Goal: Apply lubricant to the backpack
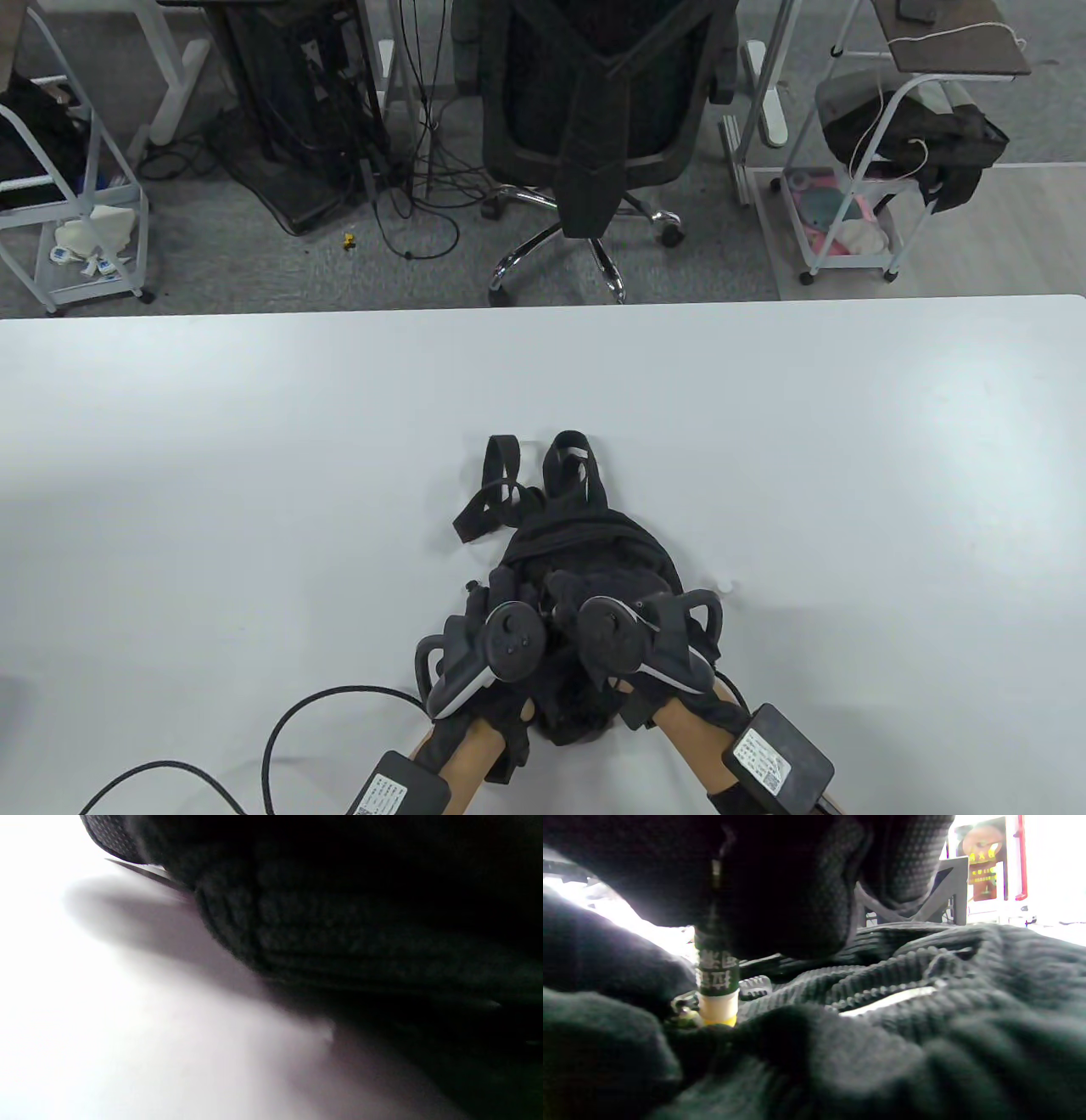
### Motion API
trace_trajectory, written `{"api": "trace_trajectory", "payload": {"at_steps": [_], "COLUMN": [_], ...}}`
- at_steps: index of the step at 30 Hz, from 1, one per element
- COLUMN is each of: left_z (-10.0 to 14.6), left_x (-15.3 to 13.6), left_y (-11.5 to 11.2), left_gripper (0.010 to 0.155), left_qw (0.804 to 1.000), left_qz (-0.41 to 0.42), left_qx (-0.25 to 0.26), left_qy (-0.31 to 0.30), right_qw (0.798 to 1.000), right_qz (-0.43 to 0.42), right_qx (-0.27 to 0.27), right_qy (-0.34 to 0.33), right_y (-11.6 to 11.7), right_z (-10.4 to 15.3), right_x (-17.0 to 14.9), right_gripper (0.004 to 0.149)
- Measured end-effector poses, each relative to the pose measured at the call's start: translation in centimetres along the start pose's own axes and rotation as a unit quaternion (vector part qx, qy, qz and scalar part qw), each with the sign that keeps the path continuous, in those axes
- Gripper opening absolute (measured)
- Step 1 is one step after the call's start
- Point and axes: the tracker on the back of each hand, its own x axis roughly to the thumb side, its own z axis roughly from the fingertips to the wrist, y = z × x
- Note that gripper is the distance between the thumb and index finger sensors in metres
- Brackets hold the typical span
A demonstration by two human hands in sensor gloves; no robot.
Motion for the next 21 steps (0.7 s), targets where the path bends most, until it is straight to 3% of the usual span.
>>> {"api": "trace_trajectory", "payload": {"at_steps": [8,15,21], "left_z": [0.0,-0.1,1.0], "left_x": [-0.2,-1.5,-2.7], "left_y": [0.2,1.6,4.2], "left_gripper": [0.094,0.092,0.089], "left_qw": [1.000,0.997,0.992], "left_qz": [0.004,0.064,0.109], "left_qx": [-0.007,-0.023,0.034], "left_qy": [-0.005,-0.027,-0.050], "right_qw": [1.000,0.995,0.979], "right_qz": [0.004,-0.091,-0.195], "right_qx": [0.022,-0.025,-0.040], "right_qy": [0.016,0.034,0.029], "right_y": [-0.3,-2.8,-4.0], "right_z": [-0.3,0.5,2.0], "right_x": [-1.2,-4.1,-6.9], "right_gripper": [0.043,0.045,0.046]}}
